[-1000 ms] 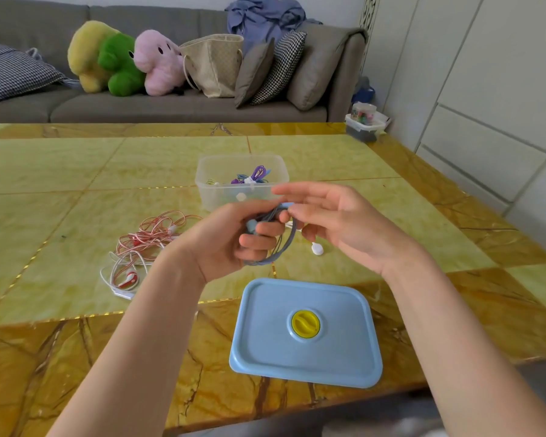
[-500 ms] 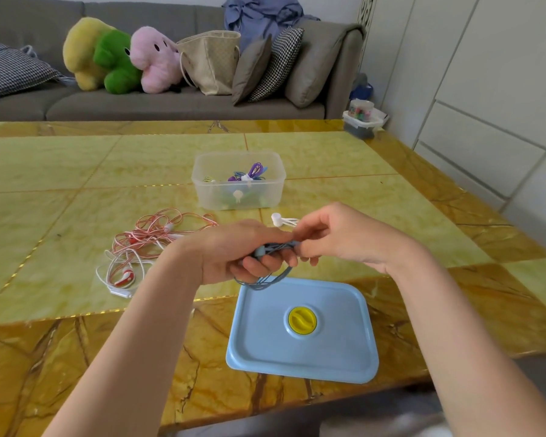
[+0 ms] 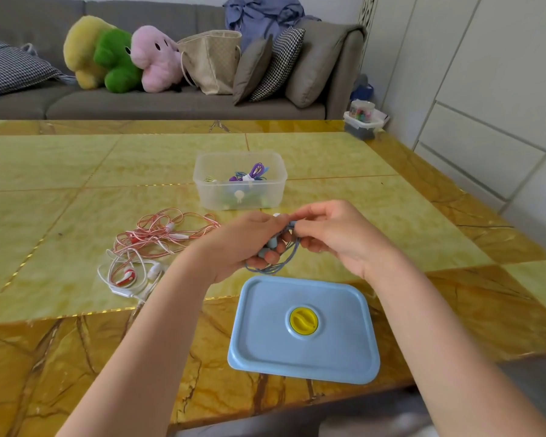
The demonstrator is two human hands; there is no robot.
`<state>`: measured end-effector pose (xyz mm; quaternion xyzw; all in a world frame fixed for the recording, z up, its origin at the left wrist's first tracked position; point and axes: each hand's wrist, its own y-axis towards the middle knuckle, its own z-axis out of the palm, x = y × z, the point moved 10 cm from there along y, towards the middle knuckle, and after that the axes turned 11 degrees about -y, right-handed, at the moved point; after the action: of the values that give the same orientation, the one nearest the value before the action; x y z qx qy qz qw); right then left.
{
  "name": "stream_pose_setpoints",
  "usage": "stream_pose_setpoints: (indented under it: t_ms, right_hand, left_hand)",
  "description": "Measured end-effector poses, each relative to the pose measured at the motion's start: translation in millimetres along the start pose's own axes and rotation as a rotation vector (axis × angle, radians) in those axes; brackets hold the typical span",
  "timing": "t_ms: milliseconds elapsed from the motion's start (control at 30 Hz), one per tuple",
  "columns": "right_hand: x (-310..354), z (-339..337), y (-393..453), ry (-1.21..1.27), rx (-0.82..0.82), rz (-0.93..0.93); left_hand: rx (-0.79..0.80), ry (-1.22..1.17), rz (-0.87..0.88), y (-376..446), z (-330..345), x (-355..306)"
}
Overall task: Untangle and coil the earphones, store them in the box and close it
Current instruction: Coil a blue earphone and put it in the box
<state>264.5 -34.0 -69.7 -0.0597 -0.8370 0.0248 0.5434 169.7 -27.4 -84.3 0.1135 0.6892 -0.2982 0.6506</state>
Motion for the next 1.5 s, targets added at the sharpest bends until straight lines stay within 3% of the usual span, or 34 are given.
stream_pose_setpoints:
  t_ms: [133, 300, 500, 600, 767, 900, 967, 1033, 1100, 1167, 1267, 1400, 1500]
  right_hand:
    - [-7, -7, 3, 0.075, -0.115, 0.069]
    - [-3, -15, 5, 0.079, -0.199, 0.043]
    - [7, -9, 3, 0.061, -0.118, -0.060]
    - [8, -5, 3, 0.123, -0.033, -0.053]
    - [11, 9, -2, 0.199, 0.224, -0.060]
    - [-2, 2, 2, 0.057, 0.148, -0.023]
    - [-3, -3, 3, 0.019, 0.124, -0.023]
    - [2, -9, 2, 0.051, 0.105, -0.065]
    - [10, -12, 0, 0.075, 0.102, -0.115]
    - [17, -9, -3, 0.048, 0.105, -0.162]
    - [21, -6, -3, 0.053, 0.088, -0.181]
    - [9, -5, 2, 0.205, 0.123, -0.074]
    - [11, -2, 0, 0.244, 0.179, -0.077]
  left_hand:
    - [-0.186, 0.152, 0.123, 6, -12, -11]
    - [-0.218, 0.410, 0.240, 7, -4, -22]
    - [0.116, -0.166, 0.013, -3, 17, 4]
    - [0.081, -0.161, 0.001, -4, 13, 5]
    - [0.013, 0.043, 0.042, -4, 8, 1]
    - [0.073, 0.183, 0.027, -4, 19, 5]
    - [0.101, 0.109, 0.046, -5, 19, 4]
    - [0.100, -0.113, 0.079, -6, 12, -3]
    - [0.004, -0.339, 0.079, -7, -6, -7]
    - [-0.102, -0.400, 0.077, -7, -19, -6]
    - [-0.239, -0.089, 0.201, -7, -27, -19]
    - [-0.366, 0.378, 0.562, -22, -22, -56]
    - [-0.404, 0.389, 0.671, -29, -22, -64]
